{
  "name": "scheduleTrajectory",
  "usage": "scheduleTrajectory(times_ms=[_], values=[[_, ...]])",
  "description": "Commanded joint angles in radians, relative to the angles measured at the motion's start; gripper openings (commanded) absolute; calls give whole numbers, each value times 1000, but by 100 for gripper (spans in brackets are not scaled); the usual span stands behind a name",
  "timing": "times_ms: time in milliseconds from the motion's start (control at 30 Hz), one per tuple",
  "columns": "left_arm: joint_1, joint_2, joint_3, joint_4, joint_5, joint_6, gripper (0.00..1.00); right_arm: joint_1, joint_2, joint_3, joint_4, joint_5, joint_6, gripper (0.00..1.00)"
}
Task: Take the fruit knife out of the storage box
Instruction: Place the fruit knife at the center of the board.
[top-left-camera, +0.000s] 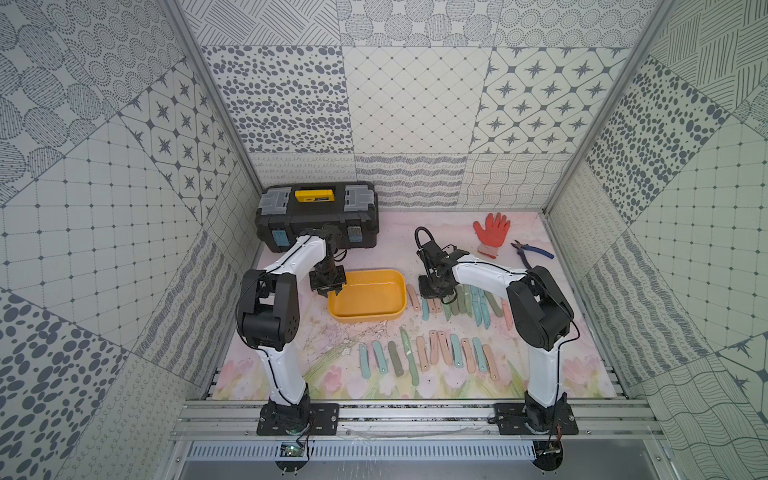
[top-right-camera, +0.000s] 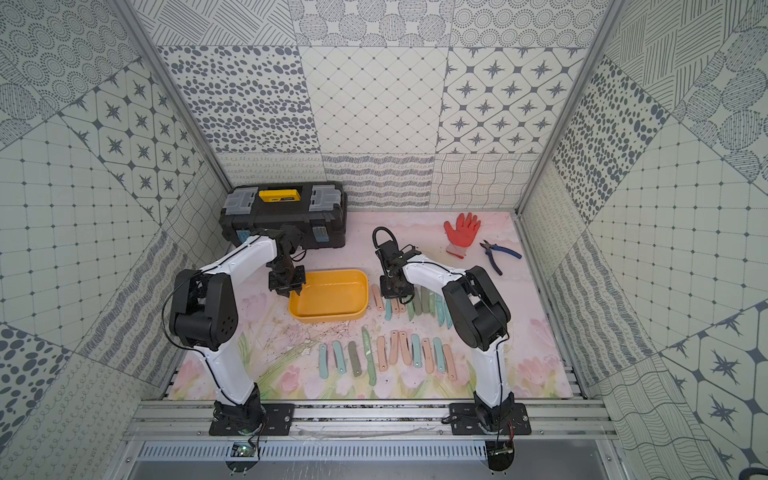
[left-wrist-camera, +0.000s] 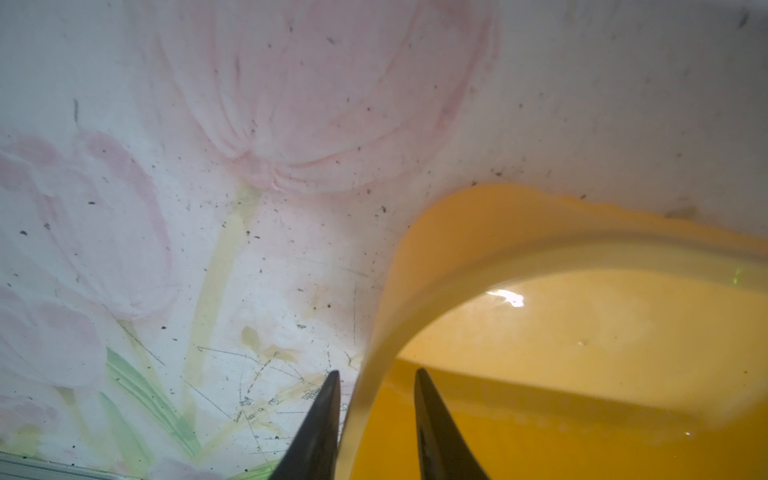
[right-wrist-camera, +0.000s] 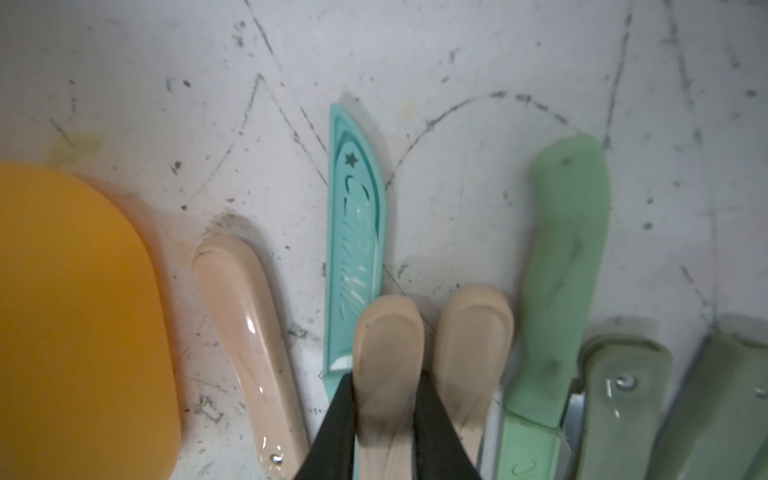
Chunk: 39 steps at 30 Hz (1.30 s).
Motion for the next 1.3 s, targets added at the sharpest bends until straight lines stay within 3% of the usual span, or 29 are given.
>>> scheduleTrajectory(times_ms=[0, 1267], values=[[-2, -7, -5, -16, 0, -2, 30, 4, 18, 16, -17, 37, 23, 20], [-2, -11, -6, -16, 1, -2, 30, 24, 51, 34, -25, 40, 14, 24]])
